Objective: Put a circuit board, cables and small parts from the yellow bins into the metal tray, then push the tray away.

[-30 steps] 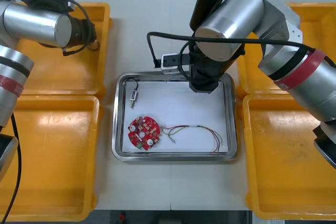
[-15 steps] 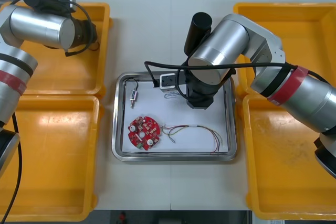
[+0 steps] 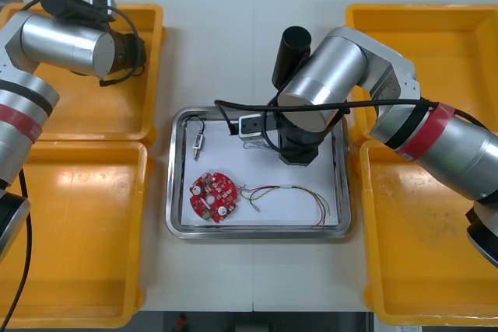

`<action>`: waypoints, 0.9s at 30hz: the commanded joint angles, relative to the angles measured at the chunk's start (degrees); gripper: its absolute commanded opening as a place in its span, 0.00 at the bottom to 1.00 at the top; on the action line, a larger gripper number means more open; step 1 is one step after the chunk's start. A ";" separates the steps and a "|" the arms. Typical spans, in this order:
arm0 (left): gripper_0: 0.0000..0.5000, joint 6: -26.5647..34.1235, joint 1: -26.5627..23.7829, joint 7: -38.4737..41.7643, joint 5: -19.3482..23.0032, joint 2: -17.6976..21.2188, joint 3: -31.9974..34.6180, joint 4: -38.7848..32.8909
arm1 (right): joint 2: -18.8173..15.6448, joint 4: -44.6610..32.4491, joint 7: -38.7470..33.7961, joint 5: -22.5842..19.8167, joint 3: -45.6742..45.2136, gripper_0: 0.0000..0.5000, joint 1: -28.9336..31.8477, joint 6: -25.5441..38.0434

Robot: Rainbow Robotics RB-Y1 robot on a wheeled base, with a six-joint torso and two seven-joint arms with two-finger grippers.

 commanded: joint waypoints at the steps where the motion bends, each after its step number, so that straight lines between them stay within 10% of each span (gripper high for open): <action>1: 0.00 3.33 -3.71 -5.82 0.46 0.67 0.65 -0.08 | 0.42 -5.38 -2.44 1.98 -1.00 1.00 0.26 4.44; 15: 0.00 23.63 -4.15 -8.02 0.54 1.72 9.53 -10.46 | -0.19 -22.00 -3.93 3.30 -15.50 1.00 7.47 22.99; 27: 0.00 48.07 -3.97 -6.97 1.42 1.46 11.73 -27.15 | -3.01 -35.71 -20.36 2.59 -32.81 1.00 17.40 23.04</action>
